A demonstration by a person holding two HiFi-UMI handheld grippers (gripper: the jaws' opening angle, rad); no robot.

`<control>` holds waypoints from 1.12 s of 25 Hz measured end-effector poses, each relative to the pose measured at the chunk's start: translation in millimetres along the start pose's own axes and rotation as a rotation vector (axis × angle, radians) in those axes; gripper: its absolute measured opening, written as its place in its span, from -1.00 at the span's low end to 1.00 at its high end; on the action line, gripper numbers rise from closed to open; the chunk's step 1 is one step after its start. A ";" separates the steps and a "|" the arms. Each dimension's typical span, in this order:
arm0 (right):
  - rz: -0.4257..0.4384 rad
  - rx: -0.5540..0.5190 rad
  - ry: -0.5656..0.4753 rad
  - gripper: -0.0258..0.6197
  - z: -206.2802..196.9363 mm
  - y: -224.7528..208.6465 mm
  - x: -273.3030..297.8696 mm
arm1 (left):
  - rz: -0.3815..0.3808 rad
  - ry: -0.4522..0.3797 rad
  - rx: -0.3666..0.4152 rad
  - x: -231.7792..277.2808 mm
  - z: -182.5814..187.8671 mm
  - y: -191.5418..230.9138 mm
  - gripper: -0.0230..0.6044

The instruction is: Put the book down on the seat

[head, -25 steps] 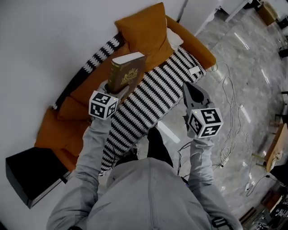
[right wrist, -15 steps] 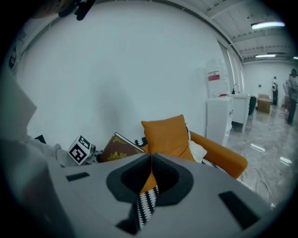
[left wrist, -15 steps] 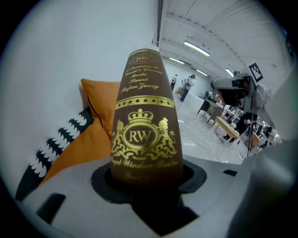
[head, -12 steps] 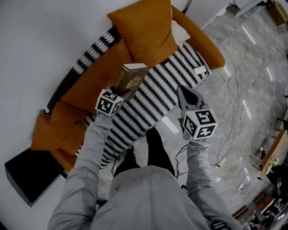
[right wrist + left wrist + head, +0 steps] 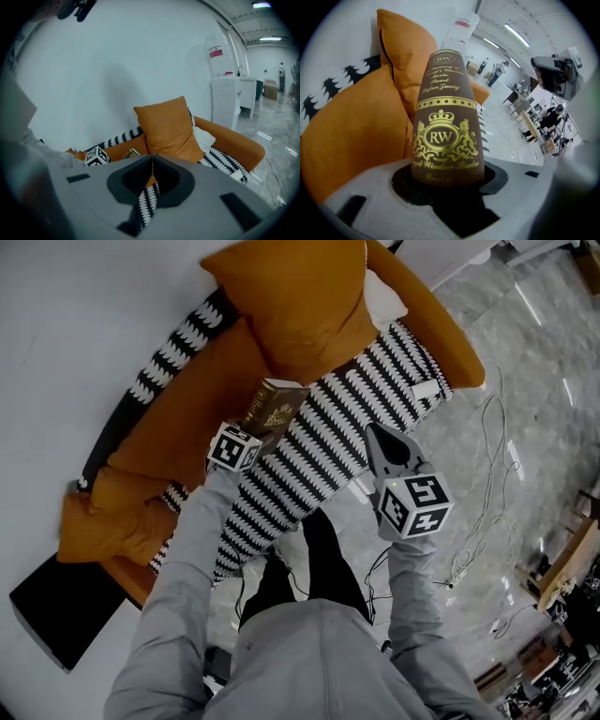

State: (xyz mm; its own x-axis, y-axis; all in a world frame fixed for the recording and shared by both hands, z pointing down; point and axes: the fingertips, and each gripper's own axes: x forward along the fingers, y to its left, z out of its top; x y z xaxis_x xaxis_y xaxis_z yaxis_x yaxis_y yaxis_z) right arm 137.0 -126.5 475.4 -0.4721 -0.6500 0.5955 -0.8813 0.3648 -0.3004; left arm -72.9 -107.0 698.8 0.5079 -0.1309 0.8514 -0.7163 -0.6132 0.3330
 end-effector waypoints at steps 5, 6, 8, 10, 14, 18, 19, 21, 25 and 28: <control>0.003 0.015 0.072 -0.83 -31.5 -19.0 31.4 | -0.012 0.045 -0.049 45.1 -15.2 16.9 -0.17; 0.005 0.017 0.084 -0.83 -38.2 -22.4 36.1 | -0.014 0.055 -0.052 54.6 -18.9 18.0 -0.17; 0.012 0.020 0.104 -0.83 -46.5 -25.9 41.3 | -0.014 0.073 -0.053 67.6 -23.3 17.8 -0.17; 0.021 0.022 0.120 -0.83 -47.6 -22.4 43.4 | -0.005 0.095 -0.050 70.7 -25.7 19.3 -0.17; 0.043 0.015 0.142 -0.83 -38.7 5.3 51.1 | 0.041 0.142 -0.038 55.1 -34.5 40.0 -0.16; 0.050 0.008 0.160 -0.83 -52.6 15.6 53.3 | 0.062 0.166 -0.031 63.6 -53.6 44.4 -0.16; 0.049 0.007 0.164 -0.83 -59.4 11.9 52.2 | 0.063 0.171 -0.029 73.3 -58.0 40.3 -0.16; 0.049 0.008 0.166 -0.83 -67.7 5.2 50.7 | 0.063 0.173 -0.028 87.5 -63.2 35.6 -0.16; 0.048 -0.001 0.169 -0.83 -66.4 3.1 50.4 | 0.048 0.165 -0.042 98.0 -71.4 37.2 -0.13; 0.051 -0.006 0.171 -0.83 -61.4 6.7 42.5 | 0.068 0.171 -0.045 84.1 -74.4 37.4 -0.07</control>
State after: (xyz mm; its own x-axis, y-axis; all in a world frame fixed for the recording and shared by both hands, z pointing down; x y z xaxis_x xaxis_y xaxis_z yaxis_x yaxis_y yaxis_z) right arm 112.4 -110.7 544.5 -0.5048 -0.5083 0.6977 -0.8561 0.3986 -0.3291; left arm -92.6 -83.0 813.0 0.3715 -0.0344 0.9278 -0.7689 -0.5716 0.2866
